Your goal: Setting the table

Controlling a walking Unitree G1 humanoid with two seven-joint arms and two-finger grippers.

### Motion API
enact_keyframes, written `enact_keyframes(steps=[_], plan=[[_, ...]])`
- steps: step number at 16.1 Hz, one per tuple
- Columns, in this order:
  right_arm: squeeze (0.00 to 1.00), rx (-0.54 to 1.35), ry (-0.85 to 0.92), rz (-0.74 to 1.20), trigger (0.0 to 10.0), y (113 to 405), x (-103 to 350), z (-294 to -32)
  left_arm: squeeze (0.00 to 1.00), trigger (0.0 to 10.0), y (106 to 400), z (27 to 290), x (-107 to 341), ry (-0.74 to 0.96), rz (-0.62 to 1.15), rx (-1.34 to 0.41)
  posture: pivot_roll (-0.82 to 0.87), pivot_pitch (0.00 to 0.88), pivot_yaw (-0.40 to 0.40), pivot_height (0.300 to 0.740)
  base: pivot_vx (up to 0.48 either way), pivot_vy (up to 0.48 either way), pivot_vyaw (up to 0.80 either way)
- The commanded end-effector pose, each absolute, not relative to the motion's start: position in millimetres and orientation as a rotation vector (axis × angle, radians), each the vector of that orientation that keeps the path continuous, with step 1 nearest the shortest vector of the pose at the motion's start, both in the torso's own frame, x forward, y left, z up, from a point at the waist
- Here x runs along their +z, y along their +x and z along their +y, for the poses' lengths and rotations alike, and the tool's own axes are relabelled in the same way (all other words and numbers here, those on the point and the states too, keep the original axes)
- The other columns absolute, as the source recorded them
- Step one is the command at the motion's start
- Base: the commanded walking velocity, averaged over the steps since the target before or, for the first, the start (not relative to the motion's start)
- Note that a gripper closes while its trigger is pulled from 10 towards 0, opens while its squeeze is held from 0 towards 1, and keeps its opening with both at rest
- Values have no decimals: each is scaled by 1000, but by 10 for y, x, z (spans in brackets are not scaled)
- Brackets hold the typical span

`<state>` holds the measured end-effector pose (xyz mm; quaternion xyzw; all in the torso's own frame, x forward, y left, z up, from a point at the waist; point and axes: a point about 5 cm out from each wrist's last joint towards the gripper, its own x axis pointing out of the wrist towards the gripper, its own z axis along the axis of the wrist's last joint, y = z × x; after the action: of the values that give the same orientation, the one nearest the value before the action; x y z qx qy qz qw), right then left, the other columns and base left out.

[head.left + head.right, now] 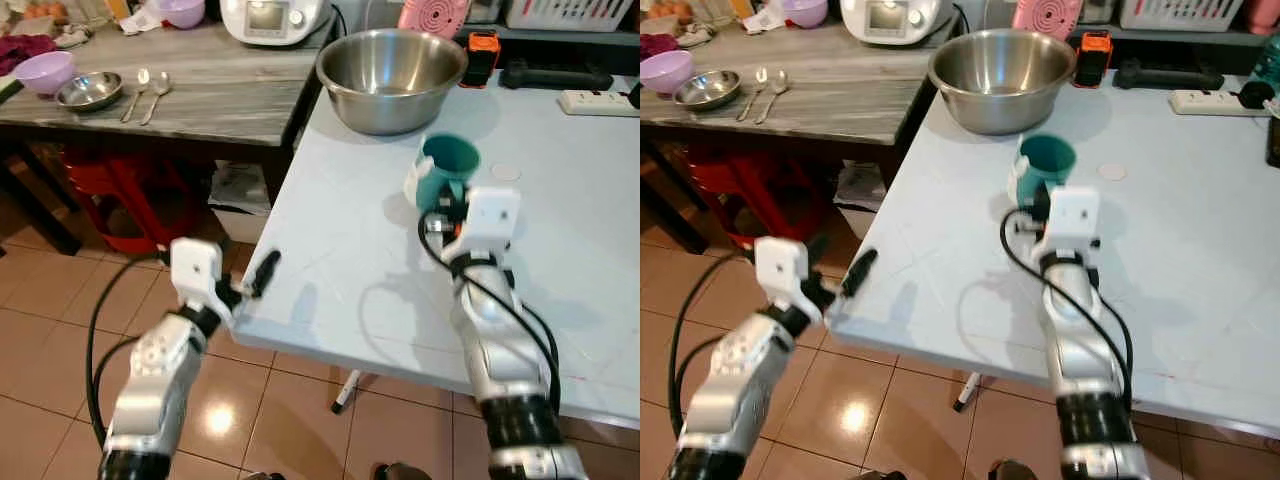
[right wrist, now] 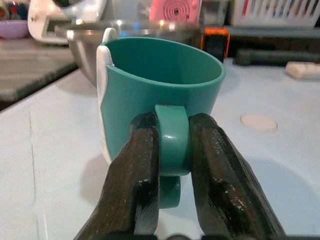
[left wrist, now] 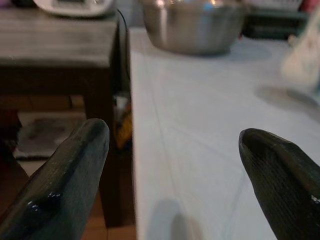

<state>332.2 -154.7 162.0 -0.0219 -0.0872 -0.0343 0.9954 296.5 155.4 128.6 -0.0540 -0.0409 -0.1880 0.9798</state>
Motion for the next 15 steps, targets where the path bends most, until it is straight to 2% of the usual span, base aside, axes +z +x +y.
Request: enact_keyframes(steps=[1, 4, 8, 15], plan=[[0, -87, -43, -203, 10000, 3271, 1692, -1614, 0, 10000, 3012, 1633, 1308, -144, -93, -336, -183, 79, 90, 740, 0, 296, -781], [0, -102, -54, -194, 10000, 3235, 1695, -1685, 0, 10000, 3049, 1640, 1328, -139, -105, -330, -187, 76, 93, 740, 0, 379, -781], [0, -91, -42, -195, 10000, 3213, 1707, -1655, 0, 10000, 3052, 1635, 1317, -139, -109, -336, -184, 81, 92, 740, 0, 452, -647], [0, -95, -42, -188, 10000, 3193, 1705, -1646, 0, 10000, 3040, 1619, 1293, -138, -109, -335, -175, 84, 94, 740, 0, 468, 0]])
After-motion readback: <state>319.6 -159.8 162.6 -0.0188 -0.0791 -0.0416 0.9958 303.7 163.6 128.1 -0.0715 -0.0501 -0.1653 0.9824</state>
